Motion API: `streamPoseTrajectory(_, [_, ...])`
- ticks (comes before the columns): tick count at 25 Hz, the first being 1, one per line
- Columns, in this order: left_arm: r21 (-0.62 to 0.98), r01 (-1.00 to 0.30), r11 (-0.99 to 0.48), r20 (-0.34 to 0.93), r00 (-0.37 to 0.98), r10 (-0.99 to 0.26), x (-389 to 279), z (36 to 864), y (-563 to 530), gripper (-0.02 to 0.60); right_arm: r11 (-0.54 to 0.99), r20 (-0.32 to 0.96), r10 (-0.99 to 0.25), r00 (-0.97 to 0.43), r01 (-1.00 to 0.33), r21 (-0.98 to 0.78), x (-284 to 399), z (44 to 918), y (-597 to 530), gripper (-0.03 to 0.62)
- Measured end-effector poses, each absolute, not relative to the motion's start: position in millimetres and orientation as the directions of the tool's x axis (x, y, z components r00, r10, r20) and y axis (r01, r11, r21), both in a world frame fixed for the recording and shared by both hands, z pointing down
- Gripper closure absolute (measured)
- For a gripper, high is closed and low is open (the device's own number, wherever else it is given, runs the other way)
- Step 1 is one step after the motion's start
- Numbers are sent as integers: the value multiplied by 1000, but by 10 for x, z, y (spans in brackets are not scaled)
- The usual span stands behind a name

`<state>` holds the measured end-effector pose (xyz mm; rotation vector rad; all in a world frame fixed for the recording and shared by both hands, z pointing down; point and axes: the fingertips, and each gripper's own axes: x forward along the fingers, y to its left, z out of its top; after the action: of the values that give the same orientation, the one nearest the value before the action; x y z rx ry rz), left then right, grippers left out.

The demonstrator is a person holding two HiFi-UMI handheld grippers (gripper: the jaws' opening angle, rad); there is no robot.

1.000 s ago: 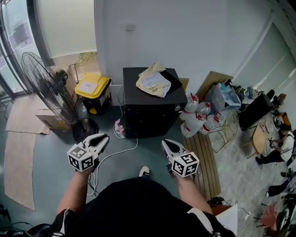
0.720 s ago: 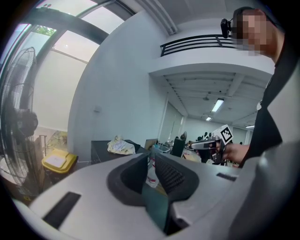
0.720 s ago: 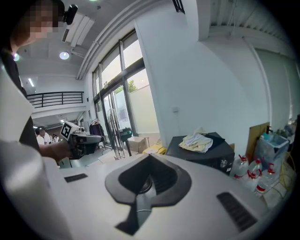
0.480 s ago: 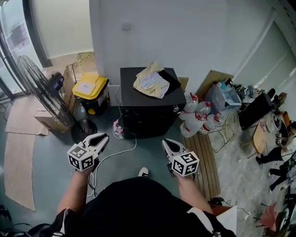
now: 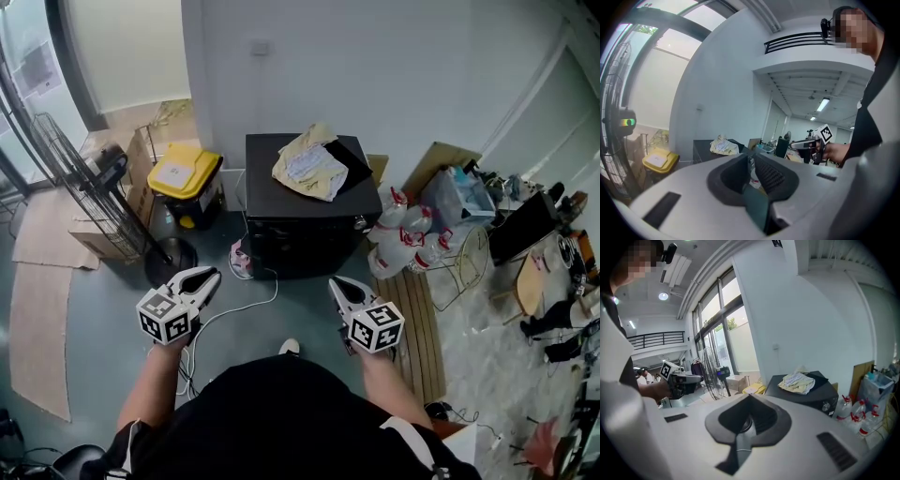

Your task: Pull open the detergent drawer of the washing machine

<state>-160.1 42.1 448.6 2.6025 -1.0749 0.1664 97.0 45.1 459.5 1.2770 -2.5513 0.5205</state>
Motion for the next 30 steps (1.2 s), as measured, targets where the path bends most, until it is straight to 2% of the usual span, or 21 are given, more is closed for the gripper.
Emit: streamPoseTrajectory(30, [235, -783, -576, 243, 621, -745, -1482, 4489, -450, 526, 634, 363, -654, -664, -742, -217, 1157, 4617, -683, 592])
